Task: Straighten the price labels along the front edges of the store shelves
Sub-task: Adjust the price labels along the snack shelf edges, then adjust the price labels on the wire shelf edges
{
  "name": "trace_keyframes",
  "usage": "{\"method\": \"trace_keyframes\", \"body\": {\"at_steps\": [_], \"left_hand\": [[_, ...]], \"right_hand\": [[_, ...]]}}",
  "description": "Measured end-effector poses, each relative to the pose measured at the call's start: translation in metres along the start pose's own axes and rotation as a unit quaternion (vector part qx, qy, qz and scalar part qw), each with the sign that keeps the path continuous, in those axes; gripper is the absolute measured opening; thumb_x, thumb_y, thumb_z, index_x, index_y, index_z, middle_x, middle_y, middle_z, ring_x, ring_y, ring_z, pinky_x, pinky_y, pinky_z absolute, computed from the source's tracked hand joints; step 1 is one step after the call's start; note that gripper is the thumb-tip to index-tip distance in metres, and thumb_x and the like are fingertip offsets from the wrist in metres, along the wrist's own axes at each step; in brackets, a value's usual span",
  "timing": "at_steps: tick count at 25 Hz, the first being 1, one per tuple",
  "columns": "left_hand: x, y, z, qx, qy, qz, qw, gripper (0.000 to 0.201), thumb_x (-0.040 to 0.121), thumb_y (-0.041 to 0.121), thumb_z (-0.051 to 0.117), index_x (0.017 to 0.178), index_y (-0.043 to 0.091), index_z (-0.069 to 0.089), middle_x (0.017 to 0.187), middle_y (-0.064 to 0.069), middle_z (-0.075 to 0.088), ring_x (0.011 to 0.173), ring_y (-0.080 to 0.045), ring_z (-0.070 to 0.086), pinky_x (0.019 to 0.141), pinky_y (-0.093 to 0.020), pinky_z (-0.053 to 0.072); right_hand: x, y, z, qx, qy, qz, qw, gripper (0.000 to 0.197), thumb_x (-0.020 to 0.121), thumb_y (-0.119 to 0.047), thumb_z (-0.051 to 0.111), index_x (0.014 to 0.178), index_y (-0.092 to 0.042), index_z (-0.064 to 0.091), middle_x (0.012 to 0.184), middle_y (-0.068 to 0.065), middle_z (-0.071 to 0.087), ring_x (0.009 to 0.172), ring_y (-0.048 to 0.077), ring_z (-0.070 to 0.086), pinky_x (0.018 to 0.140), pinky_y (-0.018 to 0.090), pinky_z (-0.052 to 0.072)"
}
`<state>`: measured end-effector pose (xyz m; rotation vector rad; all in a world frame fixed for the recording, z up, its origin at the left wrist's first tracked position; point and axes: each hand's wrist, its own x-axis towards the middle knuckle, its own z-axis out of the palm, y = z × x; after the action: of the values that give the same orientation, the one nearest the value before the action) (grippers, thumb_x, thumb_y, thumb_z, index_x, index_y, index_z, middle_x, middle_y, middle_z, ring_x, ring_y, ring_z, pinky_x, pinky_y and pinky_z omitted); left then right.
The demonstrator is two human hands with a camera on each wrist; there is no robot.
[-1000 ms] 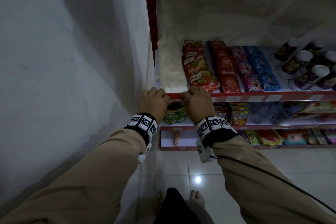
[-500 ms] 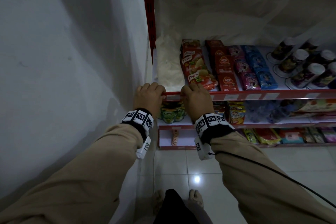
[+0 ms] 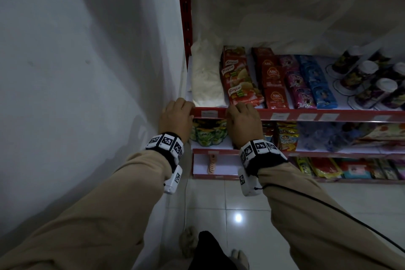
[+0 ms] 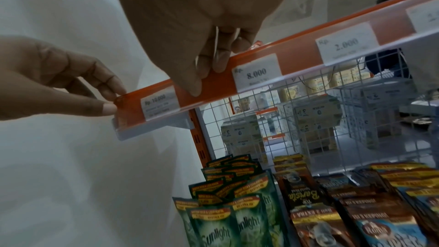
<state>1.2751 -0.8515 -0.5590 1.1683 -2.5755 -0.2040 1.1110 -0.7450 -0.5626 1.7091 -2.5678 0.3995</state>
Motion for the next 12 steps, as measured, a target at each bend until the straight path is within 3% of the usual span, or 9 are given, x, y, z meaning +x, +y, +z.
{"method": "trace_keyframes", "body": {"at_steps": [5,8,12], "left_hand": [[-0.026,0.019,0.013,-0.029,0.03,-0.024,0.999,0.033,0.081,0.012,0.063,0.113,0.009,0.058,0.111,-0.011,0.057,0.097,-0.031,0.054,0.079,-0.038,0.045],[-0.046,0.038,0.025,-0.027,0.003,-0.048,0.998,0.032,0.081,0.016,0.063,0.113,0.011,0.058,0.113,-0.008,0.057,0.1,-0.029,0.053,0.082,-0.038,0.046],[-0.067,0.055,0.047,-0.022,-0.04,-0.069,0.997,0.023,0.084,0.017,0.056,0.105,0.01,0.063,0.105,-0.011,0.06,0.095,-0.033,0.054,0.078,-0.038,0.041]], "right_hand": [[-0.025,0.023,0.006,0.035,-0.048,-0.025,0.998,0.018,0.088,-0.018,0.052,0.101,-0.008,0.061,0.103,0.015,0.059,0.098,0.034,0.051,0.077,0.041,0.042],[-0.045,0.04,0.016,0.035,-0.101,-0.044,0.993,0.023,0.089,-0.019,0.049,0.107,-0.009,0.06,0.108,0.013,0.059,0.101,0.034,0.052,0.079,0.04,0.045],[-0.067,0.058,0.037,0.066,-0.121,-0.064,0.988,0.02,0.088,-0.022,0.056,0.103,-0.01,0.062,0.107,0.012,0.06,0.102,0.032,0.053,0.077,0.037,0.045]]}}
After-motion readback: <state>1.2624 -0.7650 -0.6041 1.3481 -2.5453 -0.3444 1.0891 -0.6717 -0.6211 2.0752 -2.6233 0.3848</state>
